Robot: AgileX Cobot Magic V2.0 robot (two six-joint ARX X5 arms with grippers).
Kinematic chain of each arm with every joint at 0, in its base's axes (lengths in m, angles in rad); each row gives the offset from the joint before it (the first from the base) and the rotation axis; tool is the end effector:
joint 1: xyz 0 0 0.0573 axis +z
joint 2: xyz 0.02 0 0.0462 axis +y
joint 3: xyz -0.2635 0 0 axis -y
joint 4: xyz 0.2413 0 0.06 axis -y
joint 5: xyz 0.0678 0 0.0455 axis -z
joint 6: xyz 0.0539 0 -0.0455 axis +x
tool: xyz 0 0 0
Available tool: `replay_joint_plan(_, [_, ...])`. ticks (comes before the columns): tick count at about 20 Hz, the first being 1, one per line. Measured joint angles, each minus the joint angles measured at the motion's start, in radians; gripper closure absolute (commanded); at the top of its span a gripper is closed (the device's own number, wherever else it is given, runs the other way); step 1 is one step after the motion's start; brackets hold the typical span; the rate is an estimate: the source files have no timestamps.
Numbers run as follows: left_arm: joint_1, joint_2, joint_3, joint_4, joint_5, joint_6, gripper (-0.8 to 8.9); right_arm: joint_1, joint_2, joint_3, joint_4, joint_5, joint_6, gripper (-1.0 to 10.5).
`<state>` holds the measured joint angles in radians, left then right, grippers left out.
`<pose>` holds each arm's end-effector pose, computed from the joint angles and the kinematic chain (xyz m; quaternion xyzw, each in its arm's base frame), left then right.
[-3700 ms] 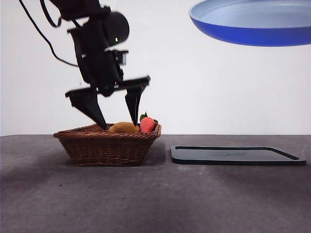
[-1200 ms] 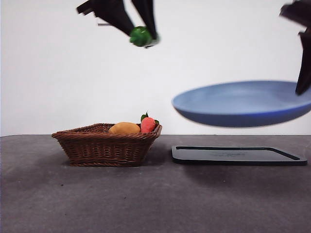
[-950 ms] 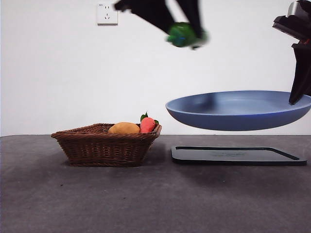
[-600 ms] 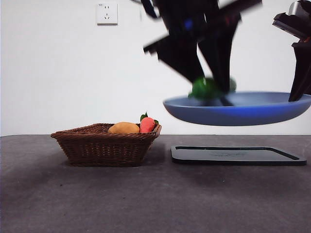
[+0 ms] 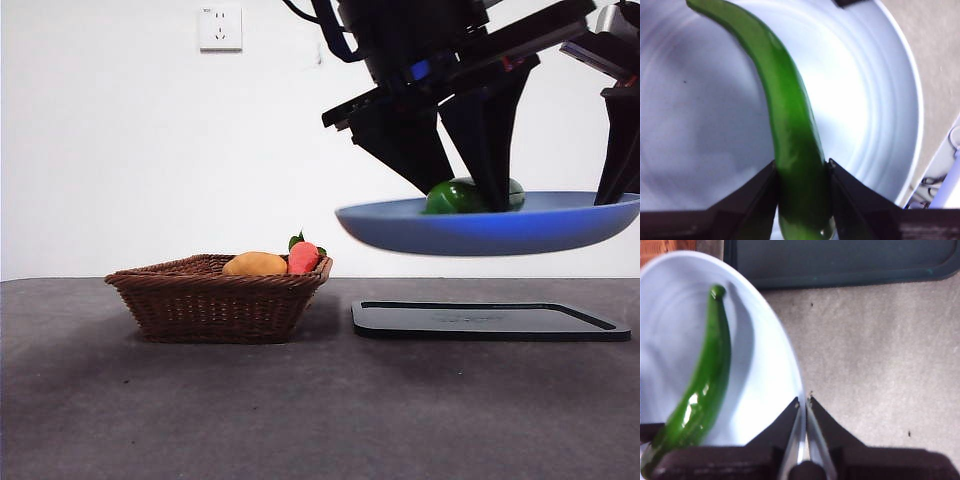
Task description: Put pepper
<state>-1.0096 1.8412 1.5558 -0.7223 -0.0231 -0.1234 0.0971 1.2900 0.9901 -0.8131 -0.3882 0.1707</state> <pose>0.2159 -0.3412 0.2442 0.1903 0.4446 -0.3880 0.7846 0.2441 0.0443 0.2371 0.1466 0.5381 0.1587 0.8147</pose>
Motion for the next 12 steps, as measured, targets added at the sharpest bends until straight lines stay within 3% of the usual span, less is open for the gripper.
replay_joint_plan(12, [0.000, -0.030, 0.000, -0.010, -0.026, 0.011, 5.53, 0.000, 0.000, 0.000, -0.002, -0.021, 0.010, 9.4])
